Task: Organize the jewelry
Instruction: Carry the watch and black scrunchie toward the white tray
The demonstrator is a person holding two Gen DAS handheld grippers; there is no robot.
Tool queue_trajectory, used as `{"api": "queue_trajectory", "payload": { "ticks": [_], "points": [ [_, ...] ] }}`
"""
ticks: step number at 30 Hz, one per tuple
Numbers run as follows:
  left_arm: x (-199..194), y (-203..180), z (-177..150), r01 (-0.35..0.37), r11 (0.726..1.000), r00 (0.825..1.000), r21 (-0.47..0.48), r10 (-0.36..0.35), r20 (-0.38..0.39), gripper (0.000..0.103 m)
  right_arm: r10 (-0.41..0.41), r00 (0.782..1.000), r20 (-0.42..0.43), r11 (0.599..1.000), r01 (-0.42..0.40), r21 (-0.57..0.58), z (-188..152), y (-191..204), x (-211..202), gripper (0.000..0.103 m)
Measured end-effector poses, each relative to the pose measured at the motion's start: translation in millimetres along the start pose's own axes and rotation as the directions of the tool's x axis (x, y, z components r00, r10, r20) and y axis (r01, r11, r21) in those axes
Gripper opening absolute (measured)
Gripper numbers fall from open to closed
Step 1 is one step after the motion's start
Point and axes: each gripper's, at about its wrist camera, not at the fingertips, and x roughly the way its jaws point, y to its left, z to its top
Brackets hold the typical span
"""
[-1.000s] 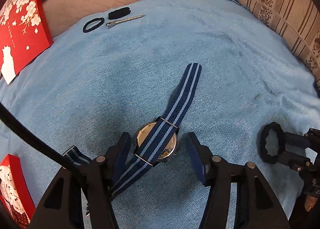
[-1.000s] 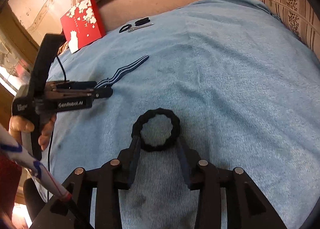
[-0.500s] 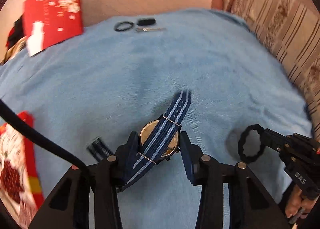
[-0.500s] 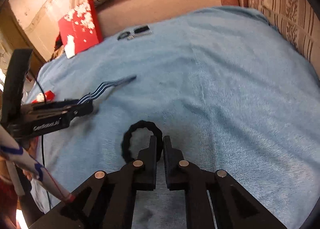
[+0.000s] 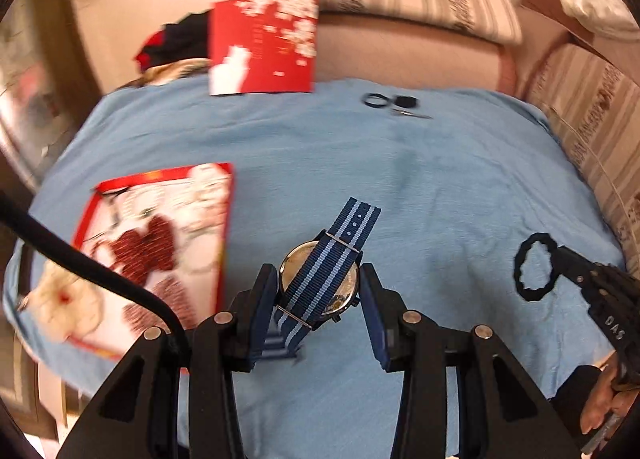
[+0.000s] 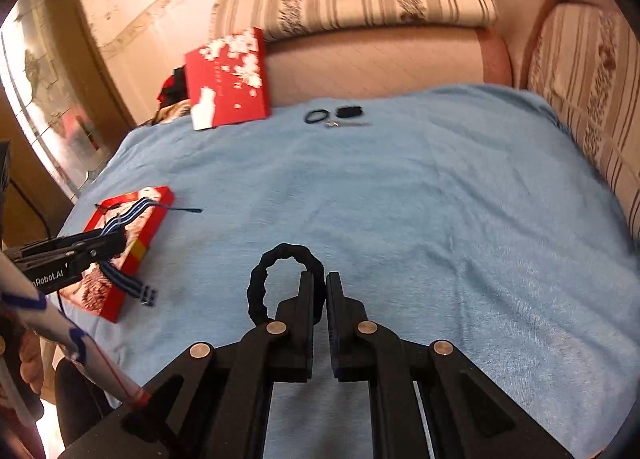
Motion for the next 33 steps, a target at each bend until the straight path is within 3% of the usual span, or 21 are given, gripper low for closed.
{"api": "queue_trajectory", "payload": {
  "ticks": [10,33],
  "points": [
    [-40,46,-18,-0.099,0.992,0.991,-0.078,0.105,0.079,0.041,0.043,0.998,0.039,0.994,-0.039,-0.103,6,61,-25,0.007],
    [-53,134,-37,-0.148,0.957,0.979,-0.250,0.177,0.098,0.041,0.153,0.988,-0.020,0.935,-0.151,-0.320,19,199,-4,0.007]
  ]
}}
